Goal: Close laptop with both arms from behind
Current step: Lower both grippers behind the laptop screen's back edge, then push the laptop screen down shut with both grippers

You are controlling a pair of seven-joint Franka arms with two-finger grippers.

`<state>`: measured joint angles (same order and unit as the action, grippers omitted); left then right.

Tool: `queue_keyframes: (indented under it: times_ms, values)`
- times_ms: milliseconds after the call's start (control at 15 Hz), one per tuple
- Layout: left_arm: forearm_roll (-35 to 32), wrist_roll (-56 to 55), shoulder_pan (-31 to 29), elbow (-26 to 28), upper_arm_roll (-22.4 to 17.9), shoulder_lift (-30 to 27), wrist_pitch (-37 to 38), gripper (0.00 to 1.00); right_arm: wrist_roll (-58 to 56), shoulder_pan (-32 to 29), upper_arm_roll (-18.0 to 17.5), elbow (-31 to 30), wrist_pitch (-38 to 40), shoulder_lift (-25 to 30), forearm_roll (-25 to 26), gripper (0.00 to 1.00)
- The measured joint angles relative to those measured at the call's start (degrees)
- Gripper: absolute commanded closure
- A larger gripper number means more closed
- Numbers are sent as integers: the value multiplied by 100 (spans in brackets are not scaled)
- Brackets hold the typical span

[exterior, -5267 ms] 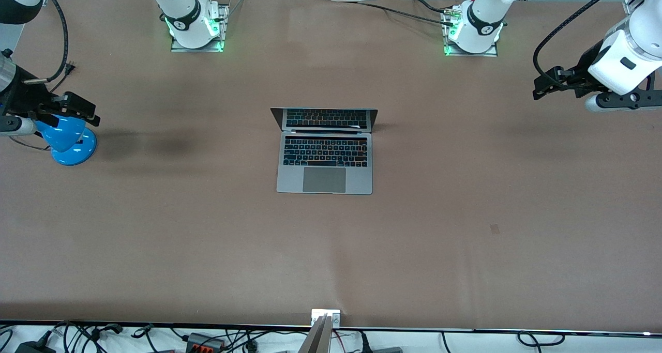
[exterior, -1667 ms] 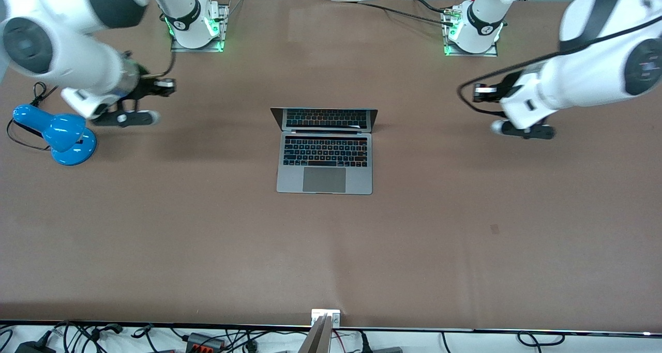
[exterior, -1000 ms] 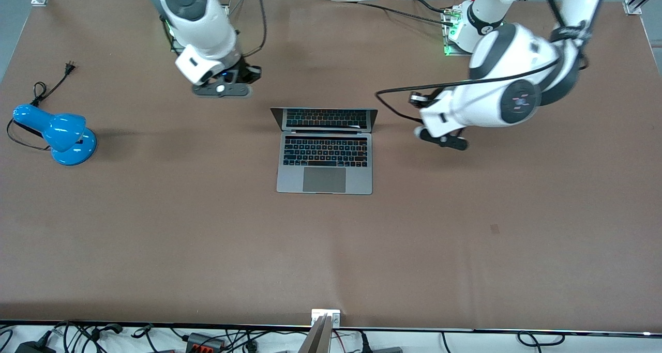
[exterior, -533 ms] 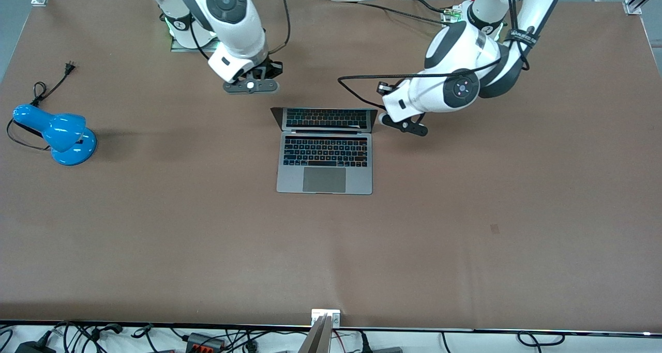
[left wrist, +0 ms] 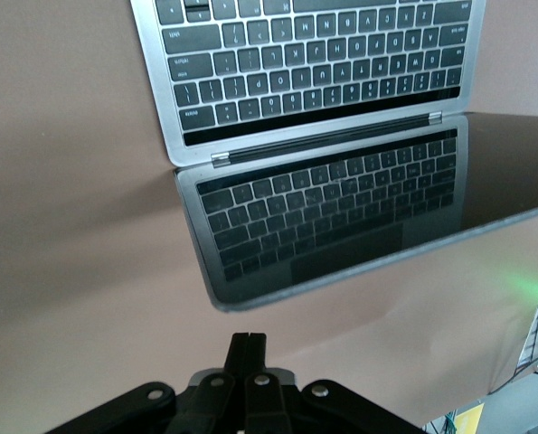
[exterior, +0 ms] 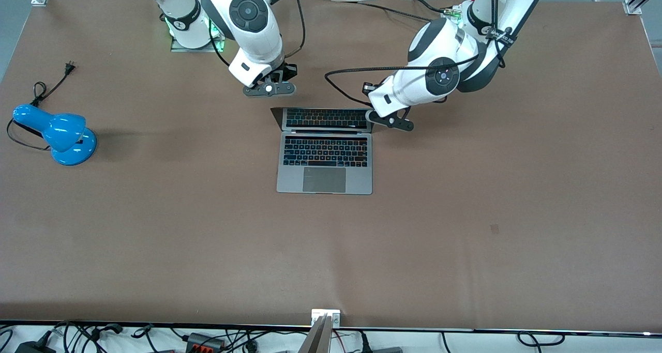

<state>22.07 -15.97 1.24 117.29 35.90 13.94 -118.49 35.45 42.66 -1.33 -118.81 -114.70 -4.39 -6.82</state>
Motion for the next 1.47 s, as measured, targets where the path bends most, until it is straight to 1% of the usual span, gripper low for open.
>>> queue_keyframes:
  times_ms: [333,933,1467]
  values:
    - [0,-3,-11,-4,-1,184,-331,100,-10,103,0,-27,-1156,-349,0,100]
    - [0,-7,-15,-126,-5,416,-514,100,-35,89,129,-82,-1285,-519,6,100]
    - [-8,-19,-33,-344,-24,711,-702,100,-54,-58,164,-83,-2007,-798,15,100]
